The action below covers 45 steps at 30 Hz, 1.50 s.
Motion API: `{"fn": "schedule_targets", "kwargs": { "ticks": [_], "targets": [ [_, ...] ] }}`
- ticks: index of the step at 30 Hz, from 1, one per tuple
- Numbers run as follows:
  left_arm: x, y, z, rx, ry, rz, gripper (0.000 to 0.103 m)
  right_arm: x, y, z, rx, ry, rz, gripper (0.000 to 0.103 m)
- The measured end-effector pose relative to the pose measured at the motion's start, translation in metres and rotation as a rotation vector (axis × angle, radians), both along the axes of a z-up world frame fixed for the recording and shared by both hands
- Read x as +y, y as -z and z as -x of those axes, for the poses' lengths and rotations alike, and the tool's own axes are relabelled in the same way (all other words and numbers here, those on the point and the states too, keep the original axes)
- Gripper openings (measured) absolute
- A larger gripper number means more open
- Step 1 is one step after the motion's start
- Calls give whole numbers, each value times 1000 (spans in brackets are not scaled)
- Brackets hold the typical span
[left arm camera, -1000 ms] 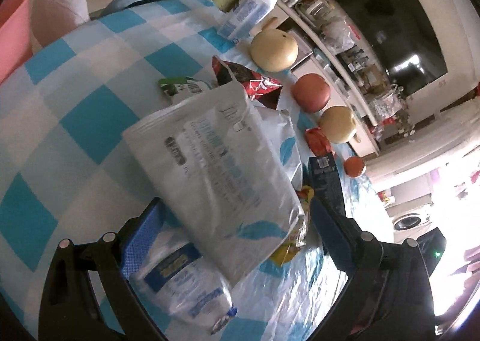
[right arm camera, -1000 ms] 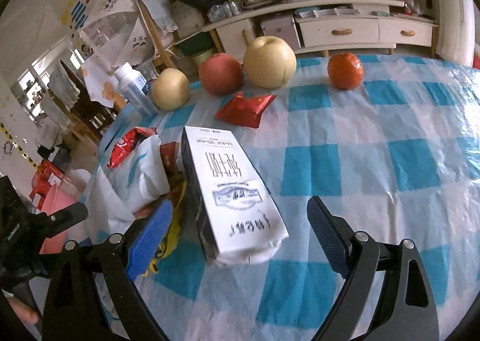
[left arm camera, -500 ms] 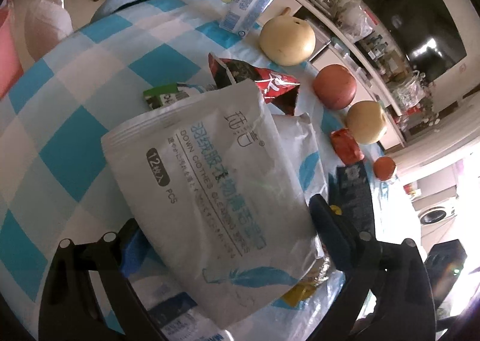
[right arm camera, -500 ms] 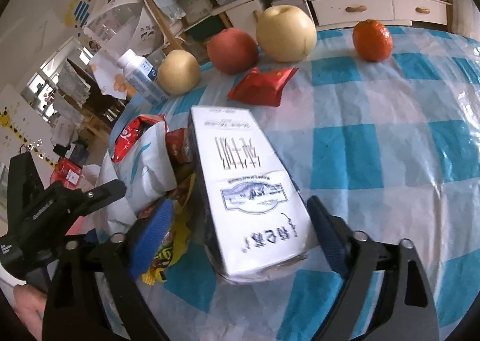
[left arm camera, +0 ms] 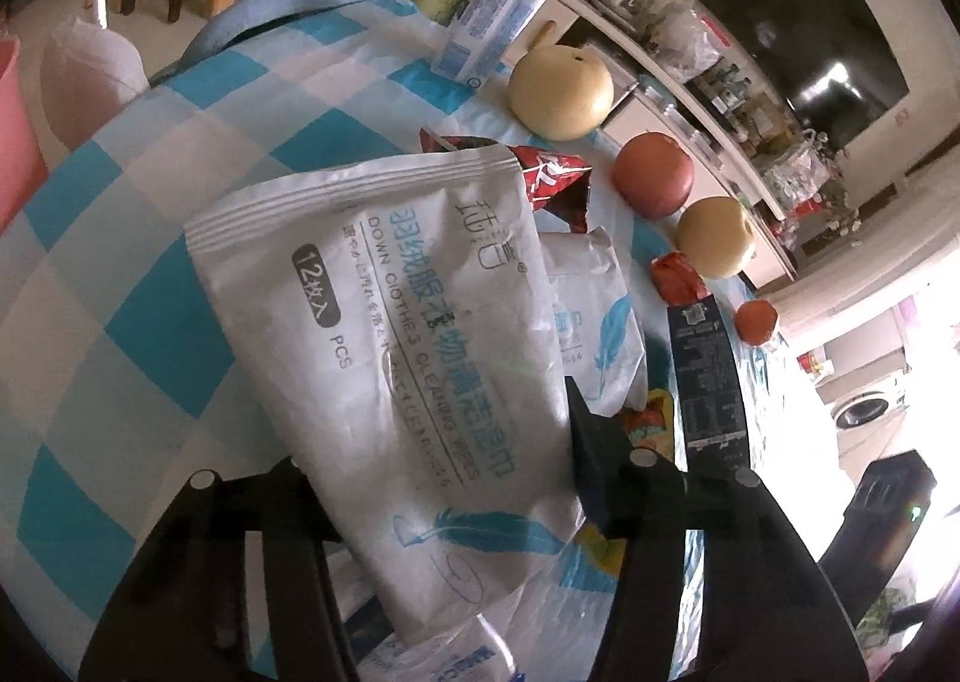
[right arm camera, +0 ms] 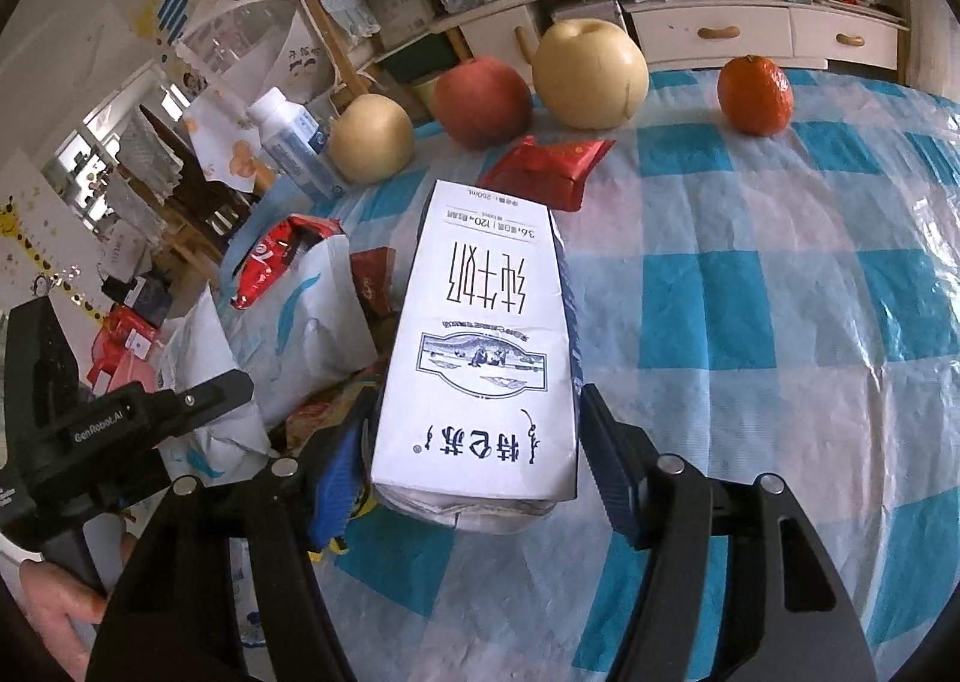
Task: Collect trash
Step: 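Carry the wipes pouch with the left gripper and the carton with the right gripper to the basin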
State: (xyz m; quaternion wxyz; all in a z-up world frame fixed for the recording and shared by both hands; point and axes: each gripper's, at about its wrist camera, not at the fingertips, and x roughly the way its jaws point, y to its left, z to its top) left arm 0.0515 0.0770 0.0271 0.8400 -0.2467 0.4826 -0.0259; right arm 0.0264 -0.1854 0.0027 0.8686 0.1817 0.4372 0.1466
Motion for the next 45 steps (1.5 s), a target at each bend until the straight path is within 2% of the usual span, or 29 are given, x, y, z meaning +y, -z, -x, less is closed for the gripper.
{"fn": "schedule_targets", "kwargs": {
  "ticks": [5, 15, 27, 35, 45],
  "targets": [
    [10, -6, 11, -33, 24, -8, 50, -2, -5, 7, -24, 2, -12, 66],
    [34, -24, 41, -128, 79, -28, 49, -15, -14, 22, -56, 21, -84, 66],
    [55, -26, 64, -209, 137, -112, 49, -5, -24, 41, -66, 6, -159, 66],
    [88, -41, 72, -247, 91, -149, 49, 15, -34, 45, -80, -8, -157, 66],
    [144, -62, 87, -286, -18, -230, 49, 73, -54, 54, -123, -101, -126, 66]
  ]
}}
